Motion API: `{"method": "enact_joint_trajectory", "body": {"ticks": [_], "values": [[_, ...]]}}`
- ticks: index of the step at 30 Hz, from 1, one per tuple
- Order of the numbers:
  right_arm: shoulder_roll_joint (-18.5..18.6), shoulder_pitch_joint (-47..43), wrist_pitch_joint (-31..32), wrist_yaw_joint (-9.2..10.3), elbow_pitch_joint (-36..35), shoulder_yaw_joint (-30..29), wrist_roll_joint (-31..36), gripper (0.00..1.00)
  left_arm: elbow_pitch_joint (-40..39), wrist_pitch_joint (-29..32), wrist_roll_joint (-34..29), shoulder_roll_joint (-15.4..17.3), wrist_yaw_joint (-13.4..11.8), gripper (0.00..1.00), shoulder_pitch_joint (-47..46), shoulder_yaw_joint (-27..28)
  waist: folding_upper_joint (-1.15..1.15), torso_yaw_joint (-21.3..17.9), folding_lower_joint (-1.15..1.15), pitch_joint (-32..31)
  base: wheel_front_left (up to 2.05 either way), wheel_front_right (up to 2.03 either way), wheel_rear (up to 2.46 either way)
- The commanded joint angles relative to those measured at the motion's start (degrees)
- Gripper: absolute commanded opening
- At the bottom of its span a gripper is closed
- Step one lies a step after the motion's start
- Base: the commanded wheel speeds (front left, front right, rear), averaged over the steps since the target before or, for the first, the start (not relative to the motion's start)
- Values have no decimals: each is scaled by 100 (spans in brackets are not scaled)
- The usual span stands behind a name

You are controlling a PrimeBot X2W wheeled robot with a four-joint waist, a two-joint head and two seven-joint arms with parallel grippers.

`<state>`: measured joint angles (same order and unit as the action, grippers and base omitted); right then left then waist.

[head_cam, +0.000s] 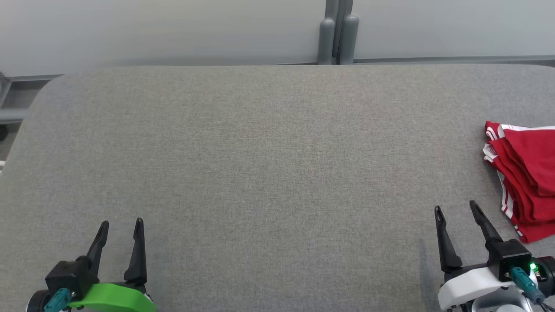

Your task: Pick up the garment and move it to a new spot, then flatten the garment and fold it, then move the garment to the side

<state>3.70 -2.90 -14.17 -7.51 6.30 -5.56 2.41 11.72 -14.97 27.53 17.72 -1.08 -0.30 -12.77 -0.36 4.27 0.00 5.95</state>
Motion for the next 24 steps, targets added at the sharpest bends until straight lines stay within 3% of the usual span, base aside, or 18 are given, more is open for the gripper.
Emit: {"method": "enact_joint_trajectory", "body": {"ticks": [1, 7, 24], "values": [[-3, -59, -49, 4, 26, 14, 72, 100, 26, -24, -60, -37, 11, 100, 106, 71, 36, 160, 0, -184, 0, 0, 0], [-64, -139, -102, 4, 76, -74, 390, 100, 110, -26, -219, -266, 154, 100, 274, 381, 36, 188, 0, -373, 0, 0, 0], [-73, -324, -107, 4, 120, -499, 139, 100, 366, -22, -633, -628, 521, 100, 409, 731, 36, 73, 0, -629, 0, 0, 0]]}}
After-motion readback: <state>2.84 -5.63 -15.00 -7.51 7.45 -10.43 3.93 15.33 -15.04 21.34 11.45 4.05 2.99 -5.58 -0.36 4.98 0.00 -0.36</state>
